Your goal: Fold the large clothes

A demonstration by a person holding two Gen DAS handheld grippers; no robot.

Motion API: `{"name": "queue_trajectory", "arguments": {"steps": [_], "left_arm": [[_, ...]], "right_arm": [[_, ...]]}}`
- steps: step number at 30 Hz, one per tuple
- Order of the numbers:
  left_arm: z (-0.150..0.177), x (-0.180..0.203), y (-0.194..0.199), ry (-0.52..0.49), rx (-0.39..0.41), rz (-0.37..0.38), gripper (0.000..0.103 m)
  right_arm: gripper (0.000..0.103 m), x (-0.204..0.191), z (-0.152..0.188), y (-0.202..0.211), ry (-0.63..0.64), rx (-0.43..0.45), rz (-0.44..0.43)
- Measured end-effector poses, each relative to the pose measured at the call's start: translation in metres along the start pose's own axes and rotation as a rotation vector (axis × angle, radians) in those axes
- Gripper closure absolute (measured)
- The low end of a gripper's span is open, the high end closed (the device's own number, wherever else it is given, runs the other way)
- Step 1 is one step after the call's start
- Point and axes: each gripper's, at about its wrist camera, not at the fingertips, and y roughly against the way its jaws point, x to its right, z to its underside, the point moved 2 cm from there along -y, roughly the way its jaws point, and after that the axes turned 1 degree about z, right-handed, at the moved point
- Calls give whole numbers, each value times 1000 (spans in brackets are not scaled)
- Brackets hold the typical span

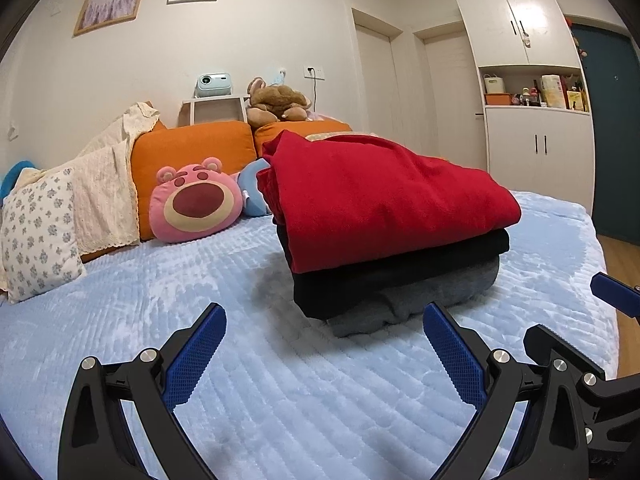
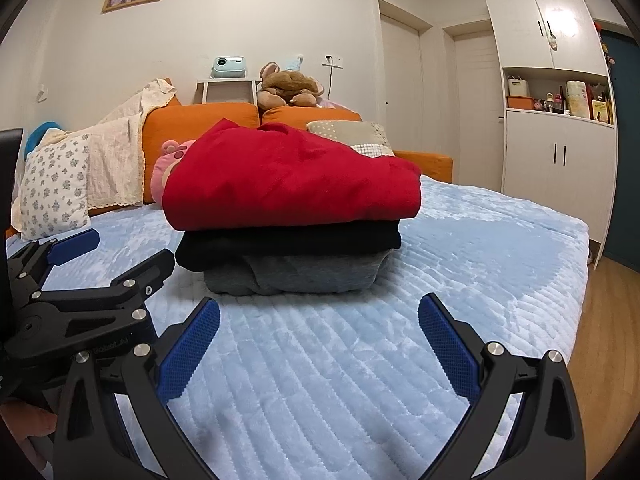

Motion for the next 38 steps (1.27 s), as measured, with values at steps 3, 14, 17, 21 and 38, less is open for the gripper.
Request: {"name": "queue_trajectory", "arguments": {"steps": [3, 14, 17, 21, 38], "left_arm": [[0, 1, 0, -6, 1, -1, 3], [3, -2, 0, 46, -26, -37, 3], [4, -1, -1, 50, -35, -84, 3], [4, 0, 2, 48, -11, -130, 3], [4, -8, 2, 73, -12, -122, 3]], "right_arm": [[5, 2, 0, 0, 5, 2, -4], [5, 3, -4, -2, 28, 11, -38], [5, 1, -3, -3, 37, 11, -41], [5, 1, -1, -5, 33, 6, -45], [5, -2, -3, -7, 39, 19, -71]]}}
